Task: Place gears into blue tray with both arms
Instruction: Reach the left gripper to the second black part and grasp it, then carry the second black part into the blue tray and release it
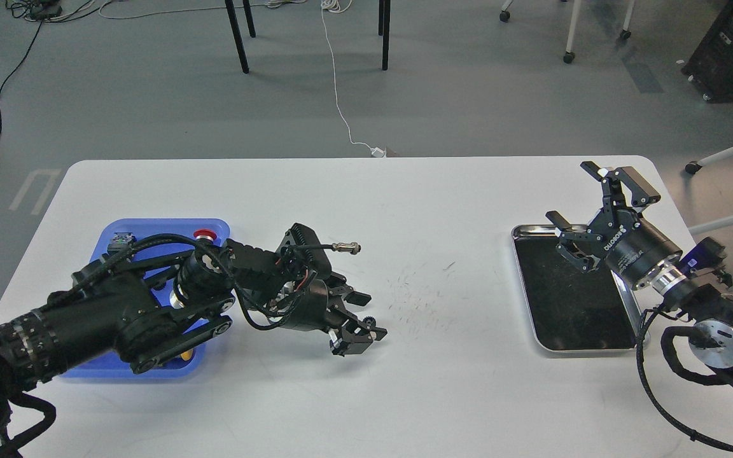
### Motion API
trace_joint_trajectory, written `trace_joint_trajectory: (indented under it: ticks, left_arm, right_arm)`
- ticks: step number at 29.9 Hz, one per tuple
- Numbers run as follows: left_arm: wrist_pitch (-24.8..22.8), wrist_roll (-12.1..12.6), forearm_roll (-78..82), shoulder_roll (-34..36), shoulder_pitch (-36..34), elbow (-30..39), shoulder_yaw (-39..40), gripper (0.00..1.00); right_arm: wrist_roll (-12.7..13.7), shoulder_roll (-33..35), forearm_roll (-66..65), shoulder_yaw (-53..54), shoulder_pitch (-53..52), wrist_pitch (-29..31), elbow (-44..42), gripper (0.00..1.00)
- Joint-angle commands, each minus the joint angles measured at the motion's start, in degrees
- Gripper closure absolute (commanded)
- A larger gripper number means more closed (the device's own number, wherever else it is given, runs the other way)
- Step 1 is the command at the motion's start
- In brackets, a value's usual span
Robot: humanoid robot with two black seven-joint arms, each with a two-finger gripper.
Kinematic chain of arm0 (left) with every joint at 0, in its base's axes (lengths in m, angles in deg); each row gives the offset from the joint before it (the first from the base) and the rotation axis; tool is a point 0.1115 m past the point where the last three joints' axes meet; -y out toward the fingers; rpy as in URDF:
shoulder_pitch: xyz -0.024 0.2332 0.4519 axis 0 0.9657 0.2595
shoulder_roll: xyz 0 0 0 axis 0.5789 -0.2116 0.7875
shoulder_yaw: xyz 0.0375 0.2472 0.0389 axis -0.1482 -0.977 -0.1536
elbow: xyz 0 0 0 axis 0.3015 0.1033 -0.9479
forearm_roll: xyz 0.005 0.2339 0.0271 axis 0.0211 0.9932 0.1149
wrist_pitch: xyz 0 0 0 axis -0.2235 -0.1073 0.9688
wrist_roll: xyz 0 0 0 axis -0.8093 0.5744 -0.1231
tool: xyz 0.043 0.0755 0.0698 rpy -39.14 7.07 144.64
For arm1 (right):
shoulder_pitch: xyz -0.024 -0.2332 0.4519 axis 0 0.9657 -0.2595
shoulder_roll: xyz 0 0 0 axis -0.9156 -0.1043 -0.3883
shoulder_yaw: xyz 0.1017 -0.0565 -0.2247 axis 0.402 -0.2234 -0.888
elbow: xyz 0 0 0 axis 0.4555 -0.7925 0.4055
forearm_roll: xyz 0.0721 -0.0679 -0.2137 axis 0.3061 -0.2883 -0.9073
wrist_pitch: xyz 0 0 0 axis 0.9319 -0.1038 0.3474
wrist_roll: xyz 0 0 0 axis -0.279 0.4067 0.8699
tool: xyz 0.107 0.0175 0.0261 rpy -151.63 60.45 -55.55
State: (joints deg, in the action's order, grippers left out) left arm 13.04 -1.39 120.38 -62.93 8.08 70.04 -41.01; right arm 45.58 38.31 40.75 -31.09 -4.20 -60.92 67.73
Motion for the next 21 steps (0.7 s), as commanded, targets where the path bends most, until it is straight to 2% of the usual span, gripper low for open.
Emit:
trace_joint_trajectory:
  ticks: [1, 10, 18, 21]
  left_arm:
    - [0.0, 0.0, 0.0, -0.1, -0.1, -0.1, -1.4, 0.44]
    - [0.0, 0.0, 0.0, -0.5, 0.2, -2.2, -1.6, 0.49]
    - [0.0, 0.0, 0.0, -0.5, 0.3, -2.6, -1.7, 0.81]
    - [0.0, 0.0, 0.0, -0.5, 0.2, -2.6, -1.6, 0.85]
  right_arm:
    - [0.0, 0.2, 0.0, 0.0, 0.0, 0.0, 0.2, 0.01]
    - [0.0, 0.2, 0.0, 0.0, -0.1, 0.0, 0.3, 0.01]
    - [0.0, 0.2, 0.0, 0.0, 0.0, 0.0, 0.3, 0.01]
    - [0.0, 0.2, 0.0, 0.0, 0.0, 0.0, 0.2, 0.01]
